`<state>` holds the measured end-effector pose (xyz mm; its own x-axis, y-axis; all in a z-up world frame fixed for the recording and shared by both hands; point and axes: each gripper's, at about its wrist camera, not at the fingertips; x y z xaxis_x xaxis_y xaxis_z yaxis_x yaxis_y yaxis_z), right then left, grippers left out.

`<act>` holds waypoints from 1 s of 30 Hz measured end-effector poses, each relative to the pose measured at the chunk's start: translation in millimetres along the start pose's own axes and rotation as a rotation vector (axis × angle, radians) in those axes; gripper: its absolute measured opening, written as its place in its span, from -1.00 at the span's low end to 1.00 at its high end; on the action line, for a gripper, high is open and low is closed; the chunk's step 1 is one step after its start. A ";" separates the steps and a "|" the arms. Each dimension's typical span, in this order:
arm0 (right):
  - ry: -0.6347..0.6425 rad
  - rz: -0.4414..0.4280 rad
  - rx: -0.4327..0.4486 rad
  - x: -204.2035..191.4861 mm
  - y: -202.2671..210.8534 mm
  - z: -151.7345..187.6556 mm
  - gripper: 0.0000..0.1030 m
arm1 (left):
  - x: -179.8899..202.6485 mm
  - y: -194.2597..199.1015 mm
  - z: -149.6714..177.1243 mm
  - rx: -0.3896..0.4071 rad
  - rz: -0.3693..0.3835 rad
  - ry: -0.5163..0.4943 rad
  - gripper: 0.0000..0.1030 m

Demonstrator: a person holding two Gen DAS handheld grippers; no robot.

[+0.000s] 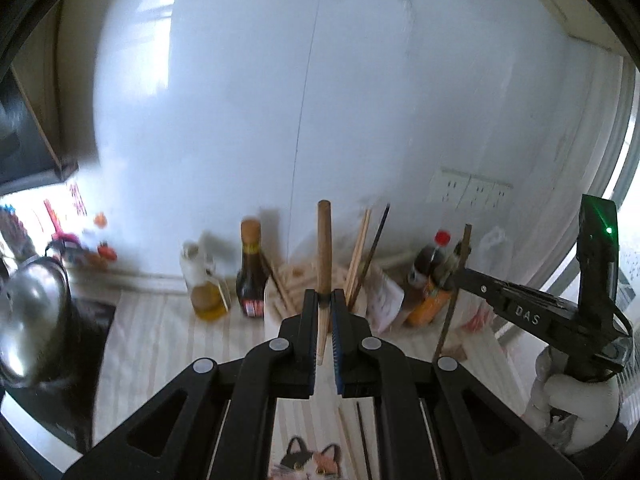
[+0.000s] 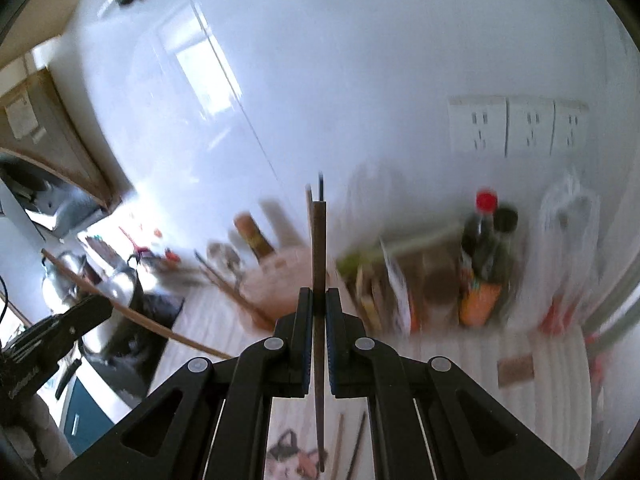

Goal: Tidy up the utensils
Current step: 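Lift both chopsticks and carry them to the cream holder, then lower both chopsticks into the holder and open both tools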

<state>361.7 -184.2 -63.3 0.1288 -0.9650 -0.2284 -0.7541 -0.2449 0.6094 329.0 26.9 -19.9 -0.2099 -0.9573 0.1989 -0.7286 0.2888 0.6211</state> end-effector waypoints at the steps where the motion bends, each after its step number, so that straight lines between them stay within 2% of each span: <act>1: 0.002 -0.003 0.017 -1.8 1.9 -5.8 -0.88 | 1.2 1.2 -5.8 0.011 -0.005 -0.005 -0.93; 6: 0.002 -0.015 0.100 -14.8 6.9 -35.8 -0.88 | 3.9 -6.4 -26.5 0.032 -0.015 -0.006 -0.93; 11: 0.008 -0.017 0.137 -26.8 -1.7 -56.0 -0.88 | 4.7 -25.9 -40.6 0.014 -0.034 -0.008 -0.93; 17: 0.003 -0.019 0.147 -31.6 -25.7 -70.9 -0.88 | 0.8 -52.9 -49.3 -0.014 -0.061 0.016 -0.93; 30: -0.043 -0.019 0.142 -19.0 -71.4 -83.5 -0.88 | -14.7 -83.1 -60.7 -0.058 -0.093 0.060 -0.93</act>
<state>467.0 -156.2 -39.0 0.1183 -0.9547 -0.2729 -0.8356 -0.2442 0.4921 432.2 17.9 -28.5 -0.1023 -0.9778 0.1827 -0.7039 0.2009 0.6813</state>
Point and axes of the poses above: each gripper's, at about its wrist camera, not at the fingertips, and y roughly against the way its jaws point, x to its right, z to its underside, and after that the axes turned 4 degrees about z, right-handed
